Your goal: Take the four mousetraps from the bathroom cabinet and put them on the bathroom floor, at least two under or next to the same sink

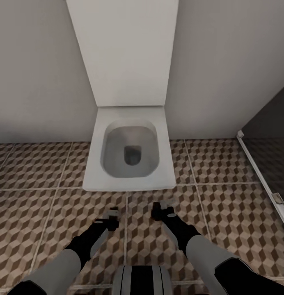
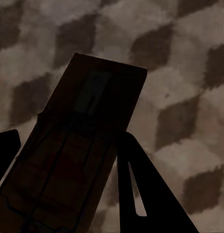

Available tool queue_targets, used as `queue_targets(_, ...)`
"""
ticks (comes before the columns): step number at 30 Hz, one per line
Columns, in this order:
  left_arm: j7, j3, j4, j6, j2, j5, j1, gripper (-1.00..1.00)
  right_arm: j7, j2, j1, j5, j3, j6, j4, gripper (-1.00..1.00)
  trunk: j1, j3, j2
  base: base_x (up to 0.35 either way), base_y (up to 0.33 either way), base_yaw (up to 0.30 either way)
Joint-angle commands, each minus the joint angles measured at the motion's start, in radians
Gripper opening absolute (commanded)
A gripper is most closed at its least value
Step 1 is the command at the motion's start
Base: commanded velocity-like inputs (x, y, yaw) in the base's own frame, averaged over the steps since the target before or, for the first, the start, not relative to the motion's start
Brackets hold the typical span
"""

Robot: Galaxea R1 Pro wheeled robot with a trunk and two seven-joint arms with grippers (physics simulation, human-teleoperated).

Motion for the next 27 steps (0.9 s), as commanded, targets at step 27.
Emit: queue_targets(27,0.010,-0.025,-0.003,0.003,-0.001,0.010,0.000,-1.00,-0.008,0.000,-0.001,-0.010,0.008,0.004,-0.001,-1.00,0.000,-0.001,0.000,0.081,0.070,0.000)
